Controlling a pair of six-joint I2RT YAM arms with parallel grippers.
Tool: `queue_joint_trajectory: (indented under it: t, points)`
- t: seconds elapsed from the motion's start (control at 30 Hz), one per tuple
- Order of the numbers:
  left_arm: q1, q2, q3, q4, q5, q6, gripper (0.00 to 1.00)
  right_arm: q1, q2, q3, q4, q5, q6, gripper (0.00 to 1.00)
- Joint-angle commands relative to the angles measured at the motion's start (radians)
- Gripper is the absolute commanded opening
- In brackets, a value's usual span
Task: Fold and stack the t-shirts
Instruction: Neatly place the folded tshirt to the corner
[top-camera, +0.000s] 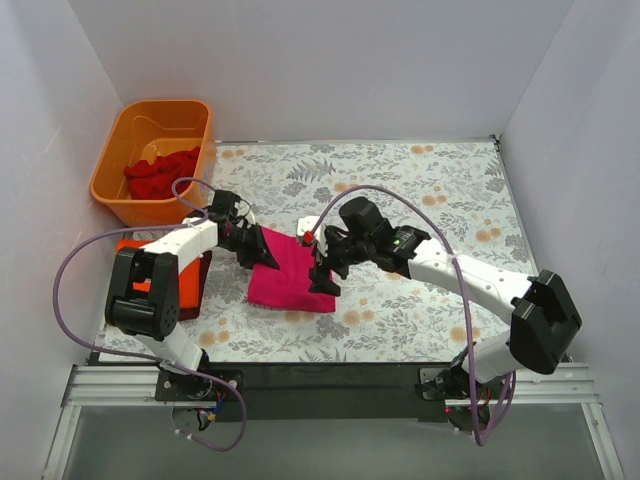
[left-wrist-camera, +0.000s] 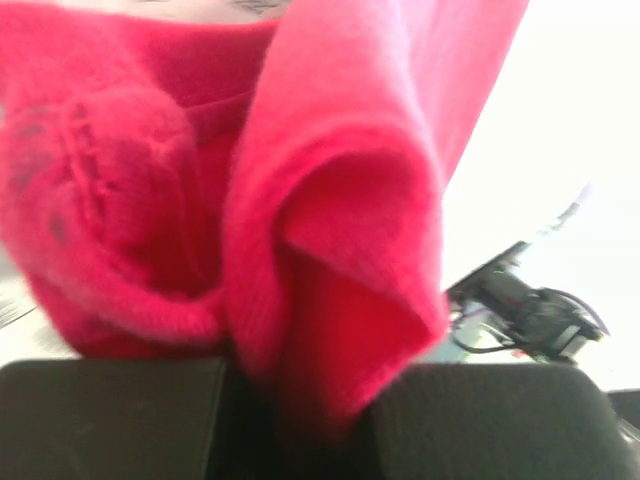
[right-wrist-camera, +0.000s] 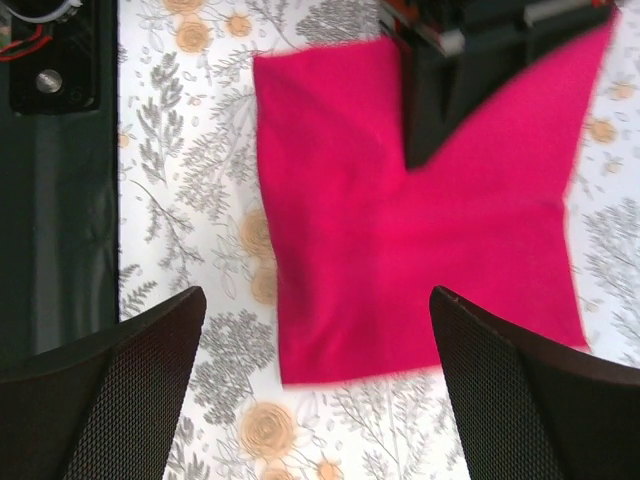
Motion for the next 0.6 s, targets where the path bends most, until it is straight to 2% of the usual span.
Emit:
queue_joint_trajectory:
  t: [0.0,0.13,0.3,0.57]
  points:
    - [0.049,-0.071,0.071,-0.251,-0.091,0.205,0.0,-0.037,-0.048,-0.008,-0.084,0.038,-0.083,0.98]
    - [0.067,-0.07,0.166,-0.385,-0.227,0.332,0.0,-0.062,-0.08,-0.035,-0.121,0.079,-0.128,0.98]
    - [0.119,-0.045,0.325,-0.55,-0.269,0.507,0.0,-0.077,-0.103,-0.05,-0.131,0.121,-0.146,0.98]
    - [0.19,-0.09,0.425,-0.675,-0.344,0.593,0.0,-0.077,-0.117,-0.064,-0.133,0.144,-0.148,0.98]
